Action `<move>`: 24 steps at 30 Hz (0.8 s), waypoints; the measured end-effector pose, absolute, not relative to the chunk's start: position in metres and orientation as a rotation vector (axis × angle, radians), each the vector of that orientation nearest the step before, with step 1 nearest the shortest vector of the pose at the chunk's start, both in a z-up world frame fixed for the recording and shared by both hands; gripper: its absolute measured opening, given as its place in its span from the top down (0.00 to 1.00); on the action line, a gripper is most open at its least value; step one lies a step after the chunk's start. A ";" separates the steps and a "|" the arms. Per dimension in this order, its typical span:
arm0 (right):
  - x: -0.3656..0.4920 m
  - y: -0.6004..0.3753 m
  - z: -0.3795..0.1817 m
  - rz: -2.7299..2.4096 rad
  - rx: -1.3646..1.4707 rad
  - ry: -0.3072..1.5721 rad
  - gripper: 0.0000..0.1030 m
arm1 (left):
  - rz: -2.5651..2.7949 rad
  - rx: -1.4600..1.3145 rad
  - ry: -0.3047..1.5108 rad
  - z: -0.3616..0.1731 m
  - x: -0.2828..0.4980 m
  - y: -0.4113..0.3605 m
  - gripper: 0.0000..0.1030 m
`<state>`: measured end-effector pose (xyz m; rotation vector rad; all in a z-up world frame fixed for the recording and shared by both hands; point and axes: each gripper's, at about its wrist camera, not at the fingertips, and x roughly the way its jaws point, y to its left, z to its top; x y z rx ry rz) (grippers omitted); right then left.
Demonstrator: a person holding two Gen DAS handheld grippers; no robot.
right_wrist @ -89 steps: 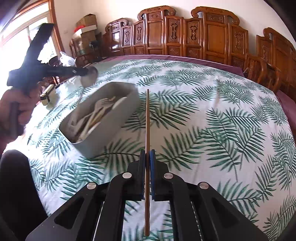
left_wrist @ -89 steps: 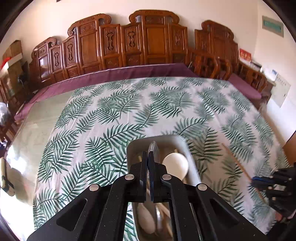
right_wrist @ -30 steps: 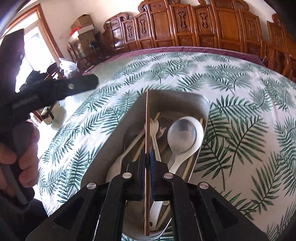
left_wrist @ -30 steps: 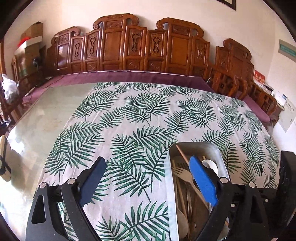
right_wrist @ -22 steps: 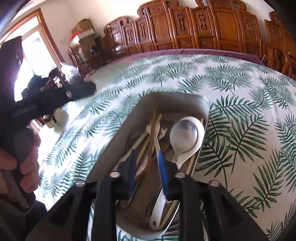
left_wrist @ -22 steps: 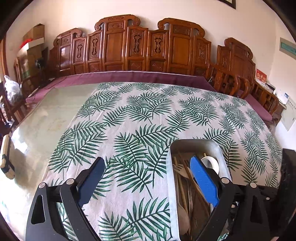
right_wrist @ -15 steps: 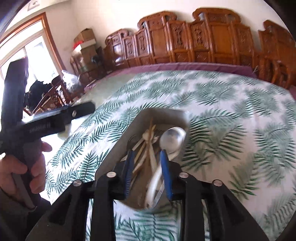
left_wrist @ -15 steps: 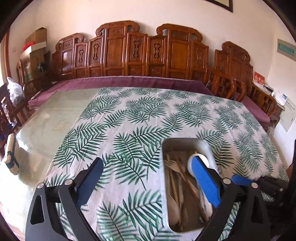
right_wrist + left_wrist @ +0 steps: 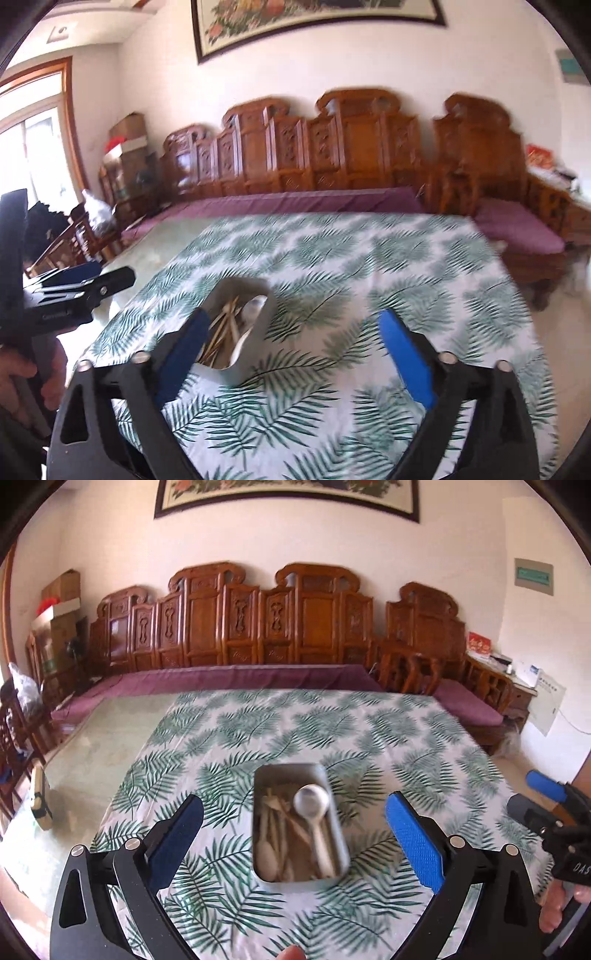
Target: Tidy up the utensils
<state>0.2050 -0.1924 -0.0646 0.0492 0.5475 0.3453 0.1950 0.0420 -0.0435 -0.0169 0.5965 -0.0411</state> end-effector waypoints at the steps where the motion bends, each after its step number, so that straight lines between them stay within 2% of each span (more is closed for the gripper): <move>1: 0.195 -0.200 -0.055 0.325 0.040 0.519 0.03 | -0.045 -0.010 0.585 -0.037 0.188 0.037 0.07; 12: 0.145 -0.236 -0.019 0.249 0.044 0.412 0.03 | -0.058 0.003 0.512 -0.005 0.131 0.007 0.07; 24: 0.133 -0.241 -0.015 0.241 0.053 0.394 0.03 | -0.058 -0.003 0.485 0.003 0.115 0.001 0.07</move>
